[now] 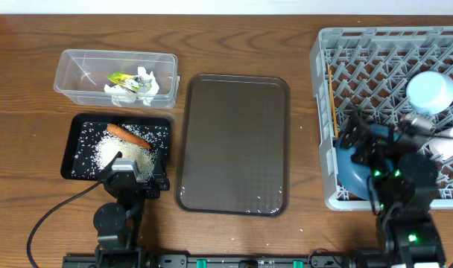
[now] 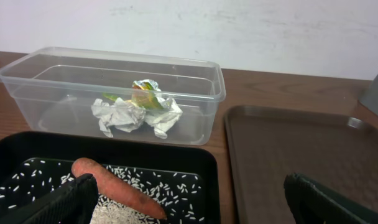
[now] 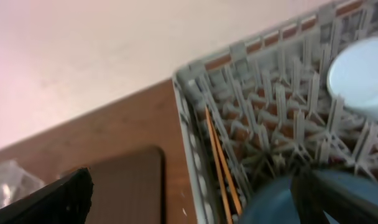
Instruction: Sort waste into correct bins and load items into the dishwasher rack
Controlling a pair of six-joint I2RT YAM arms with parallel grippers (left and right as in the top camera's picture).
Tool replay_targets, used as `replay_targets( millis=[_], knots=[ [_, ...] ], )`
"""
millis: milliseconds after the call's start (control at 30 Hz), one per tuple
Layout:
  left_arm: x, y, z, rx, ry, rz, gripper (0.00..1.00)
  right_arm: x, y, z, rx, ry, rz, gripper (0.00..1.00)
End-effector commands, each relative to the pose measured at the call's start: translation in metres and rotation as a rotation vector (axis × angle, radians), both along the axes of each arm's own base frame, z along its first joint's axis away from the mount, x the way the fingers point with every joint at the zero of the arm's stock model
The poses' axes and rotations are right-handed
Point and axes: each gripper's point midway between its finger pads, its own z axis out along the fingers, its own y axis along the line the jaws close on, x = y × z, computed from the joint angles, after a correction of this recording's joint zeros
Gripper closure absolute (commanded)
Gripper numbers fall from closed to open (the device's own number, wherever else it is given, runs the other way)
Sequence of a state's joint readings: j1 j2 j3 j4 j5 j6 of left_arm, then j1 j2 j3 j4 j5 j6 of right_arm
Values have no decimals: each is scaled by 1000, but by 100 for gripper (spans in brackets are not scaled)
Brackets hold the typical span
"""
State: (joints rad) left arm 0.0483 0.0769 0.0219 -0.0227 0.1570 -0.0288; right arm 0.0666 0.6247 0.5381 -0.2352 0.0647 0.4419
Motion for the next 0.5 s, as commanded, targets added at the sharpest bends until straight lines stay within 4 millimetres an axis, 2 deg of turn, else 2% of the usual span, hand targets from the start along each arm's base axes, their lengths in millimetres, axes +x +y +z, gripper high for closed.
replay_targets(
  millis=[0, 467],
  knots=[
    [-2, -3, -17, 2, 50, -13, 2, -8, 7, -17, -28, 2, 40, 1],
    [-2, -3, -17, 2, 50, -13, 2, -30, 10, -64, -41, -189, 68, 1]
  ],
)
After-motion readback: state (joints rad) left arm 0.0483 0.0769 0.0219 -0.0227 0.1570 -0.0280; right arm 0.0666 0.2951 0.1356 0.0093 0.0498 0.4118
